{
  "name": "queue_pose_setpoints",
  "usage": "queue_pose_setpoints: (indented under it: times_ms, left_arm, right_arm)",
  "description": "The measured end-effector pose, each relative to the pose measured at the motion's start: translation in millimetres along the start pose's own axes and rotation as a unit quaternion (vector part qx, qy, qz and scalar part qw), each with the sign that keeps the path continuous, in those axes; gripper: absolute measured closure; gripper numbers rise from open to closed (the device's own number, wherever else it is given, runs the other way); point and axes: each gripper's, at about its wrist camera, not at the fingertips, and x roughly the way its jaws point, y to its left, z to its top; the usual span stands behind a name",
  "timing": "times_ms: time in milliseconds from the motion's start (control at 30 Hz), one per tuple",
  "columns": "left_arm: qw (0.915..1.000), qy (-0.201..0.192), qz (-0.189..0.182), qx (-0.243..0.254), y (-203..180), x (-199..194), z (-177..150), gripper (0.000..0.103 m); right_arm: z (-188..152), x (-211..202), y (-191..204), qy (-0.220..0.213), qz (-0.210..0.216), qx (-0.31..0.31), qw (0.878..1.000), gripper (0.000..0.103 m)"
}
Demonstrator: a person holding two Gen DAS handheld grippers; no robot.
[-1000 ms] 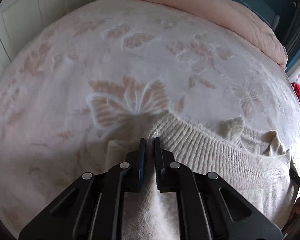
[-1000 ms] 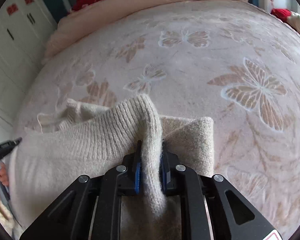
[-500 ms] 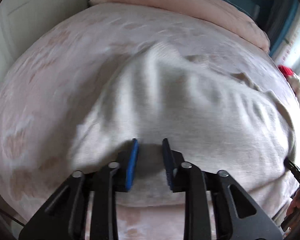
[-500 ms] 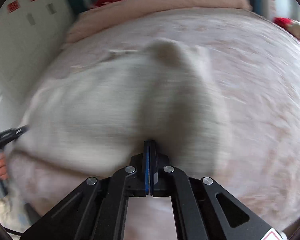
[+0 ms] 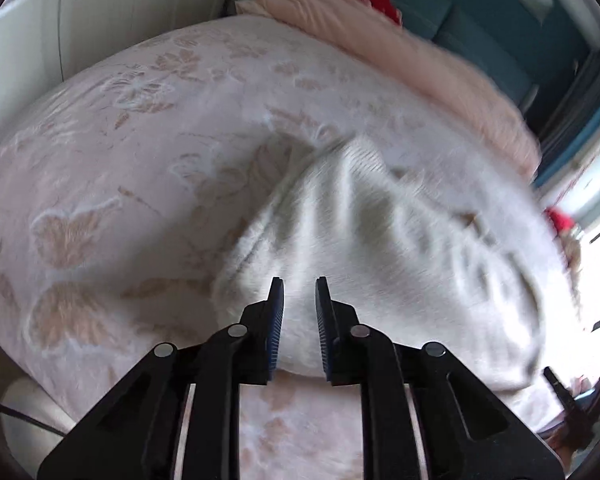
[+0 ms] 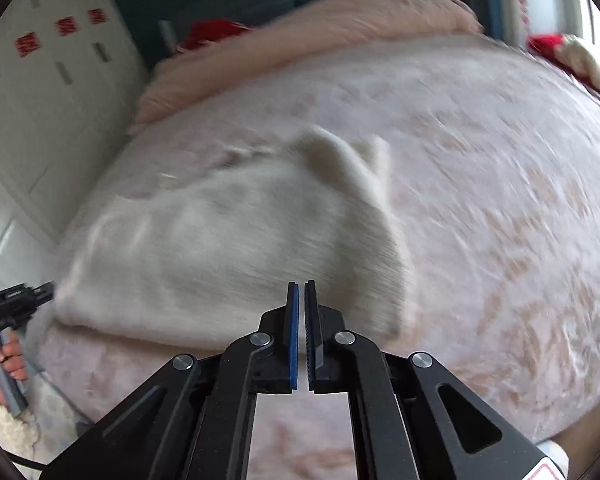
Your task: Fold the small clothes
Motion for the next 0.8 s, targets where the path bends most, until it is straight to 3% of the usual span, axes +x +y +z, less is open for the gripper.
queue_pose_setpoints:
  times_ms: [67, 200, 300, 367, 433, 533, 600, 667, 700, 767, 800]
  left_arm:
    - [0.9997, -0.003, -0.025, 0.000, -17, 0, -1, 0.087]
    - [0.9960, 0.025, -0.057, 0.064, -86, 35, -11, 0.087]
    - [0.9946, 0.053, -0.021, 0.087, -106, 80, -13, 0.087]
    - [0.9950, 0.065, 0.001, 0.077, -96, 100, -10, 0.084]
    - [0.9963, 0.061, -0.015, 0.059, -73, 99, -1, 0.086]
    - [0.9975, 0.044, 0.011, 0.054, -47, 91, 8, 0.087]
    - [0.9982, 0.049, -0.008, 0.034, -24, 92, 12, 0.094]
    - [0.9985, 0.048, -0.020, 0.019, -15, 84, 11, 0.096]
    - [0.9992, 0.037, -0.016, 0.009, -15, 68, 10, 0.095]
    - [1.0000, 0.006, -0.007, -0.003, -16, 40, 4, 0.074]
    - [0.9996, -0.020, 0.000, -0.020, -12, 20, -3, 0.056]
  right_arm:
    - [5, 8, 43, 0.002, 0.053, -0.032, 0.998, 0.100]
    - [8, 61, 123, 0.031, 0.137, -0.076, 0.987, 0.100]
    - [6, 111, 147, 0.071, 0.124, -0.096, 0.985, 0.102]
    - [11, 128, 130, 0.077, 0.093, -0.091, 0.989, 0.103]
    - [24, 120, 90, 0.054, 0.052, -0.058, 0.996, 0.103]
    - [41, 96, -1, 0.021, -0.036, 0.020, 0.999, 0.103]
    - [38, 76, -57, 0.013, -0.038, 0.076, 0.996, 0.103]
    - [40, 68, -65, 0.014, -0.089, 0.074, 0.993, 0.103]
    - [37, 58, -60, 0.011, -0.083, 0.067, 0.994, 0.100]
    - [31, 38, -33, -0.004, -0.056, 0.044, 0.997, 0.097]
    - [29, 32, -24, -0.009, -0.045, 0.028, 0.999, 0.094]
